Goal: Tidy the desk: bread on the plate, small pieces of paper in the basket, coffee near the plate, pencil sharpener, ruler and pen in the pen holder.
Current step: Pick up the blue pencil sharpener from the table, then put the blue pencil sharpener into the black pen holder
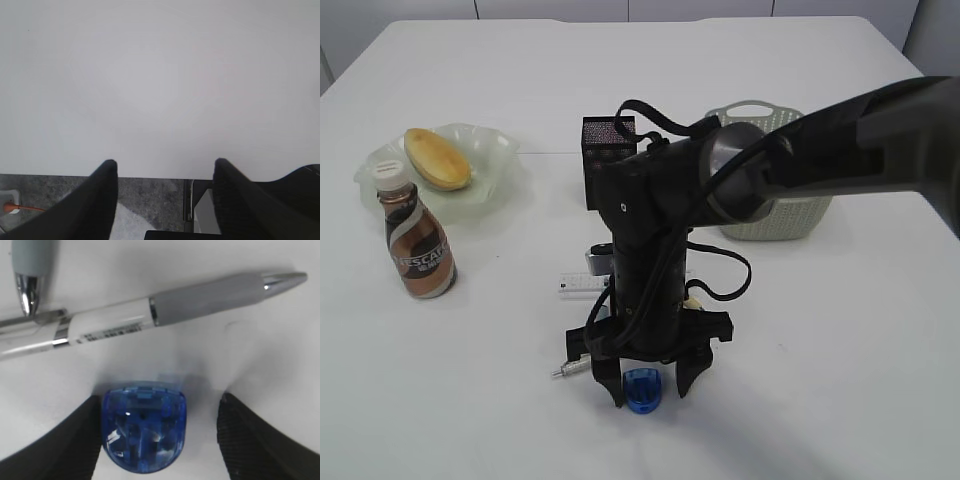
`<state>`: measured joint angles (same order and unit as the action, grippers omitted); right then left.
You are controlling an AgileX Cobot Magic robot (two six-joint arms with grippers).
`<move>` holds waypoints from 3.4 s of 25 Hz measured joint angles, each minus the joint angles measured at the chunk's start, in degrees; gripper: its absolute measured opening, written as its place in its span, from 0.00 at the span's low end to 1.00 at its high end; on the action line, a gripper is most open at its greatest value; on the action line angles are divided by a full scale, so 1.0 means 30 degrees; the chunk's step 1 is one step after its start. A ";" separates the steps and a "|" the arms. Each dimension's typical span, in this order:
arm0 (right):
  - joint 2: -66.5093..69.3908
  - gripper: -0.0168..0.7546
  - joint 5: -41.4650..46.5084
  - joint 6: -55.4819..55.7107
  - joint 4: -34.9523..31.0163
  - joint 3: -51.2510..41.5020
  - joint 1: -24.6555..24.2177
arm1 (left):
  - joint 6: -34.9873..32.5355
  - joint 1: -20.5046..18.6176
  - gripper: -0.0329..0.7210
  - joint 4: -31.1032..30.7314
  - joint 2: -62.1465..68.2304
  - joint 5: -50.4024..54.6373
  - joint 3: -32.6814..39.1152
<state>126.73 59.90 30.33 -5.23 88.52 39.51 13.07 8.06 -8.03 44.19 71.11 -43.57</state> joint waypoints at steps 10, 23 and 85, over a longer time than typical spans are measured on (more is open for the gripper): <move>0.0015 0.54 0.0036 0.0000 0.0000 0.0000 0.0000 | 0.0000 0.0000 0.63 -0.0041 0.0000 0.0000 0.0000; 0.0059 0.40 0.2683 -0.1004 -0.0138 0.0899 0.0000 | 0.0000 0.0000 0.63 -0.0041 0.0000 0.0000 0.0000; -0.1951 0.40 -2.5360 -0.3506 0.9137 -0.0387 -0.4546 | 0.0189 0.0000 0.61 0.0807 0.0000 -0.0071 0.0000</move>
<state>120.87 -16.18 19.81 22.18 87.36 25.87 13.63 8.06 -5.61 44.19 70.90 -43.57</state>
